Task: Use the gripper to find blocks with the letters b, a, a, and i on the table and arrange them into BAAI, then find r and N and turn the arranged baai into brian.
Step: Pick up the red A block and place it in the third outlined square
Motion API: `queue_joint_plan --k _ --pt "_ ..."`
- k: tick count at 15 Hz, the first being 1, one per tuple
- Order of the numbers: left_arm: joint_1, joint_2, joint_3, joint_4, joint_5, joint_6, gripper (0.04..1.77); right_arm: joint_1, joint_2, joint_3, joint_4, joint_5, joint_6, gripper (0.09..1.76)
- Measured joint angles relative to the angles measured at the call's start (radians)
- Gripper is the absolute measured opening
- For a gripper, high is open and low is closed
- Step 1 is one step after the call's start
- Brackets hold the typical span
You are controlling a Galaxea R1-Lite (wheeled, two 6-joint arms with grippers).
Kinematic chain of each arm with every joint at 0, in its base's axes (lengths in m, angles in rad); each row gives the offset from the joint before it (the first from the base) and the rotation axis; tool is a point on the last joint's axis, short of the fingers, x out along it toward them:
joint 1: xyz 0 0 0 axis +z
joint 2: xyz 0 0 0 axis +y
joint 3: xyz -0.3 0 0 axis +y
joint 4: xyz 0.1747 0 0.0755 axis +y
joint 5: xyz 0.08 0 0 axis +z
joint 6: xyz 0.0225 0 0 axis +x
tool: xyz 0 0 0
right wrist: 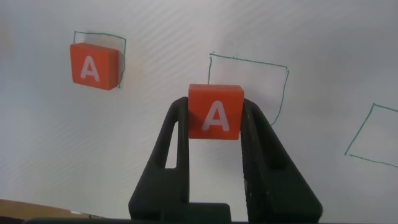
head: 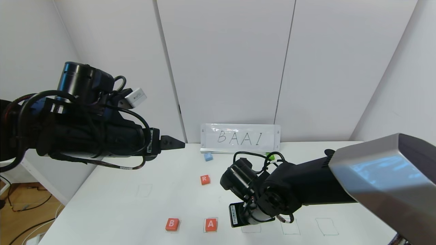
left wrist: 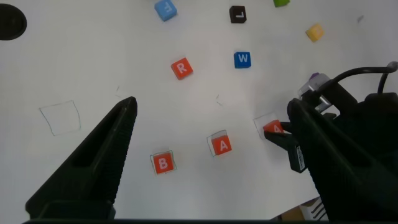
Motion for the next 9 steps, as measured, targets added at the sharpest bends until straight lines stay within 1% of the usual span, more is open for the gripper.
queue_joint_plan --k 9 --pt "-0.001 0.022 0.000 0.000 -0.001 0.000 1.72 -0.021 0.047 -0.002 0.018 -0.004 0.006 0.55"
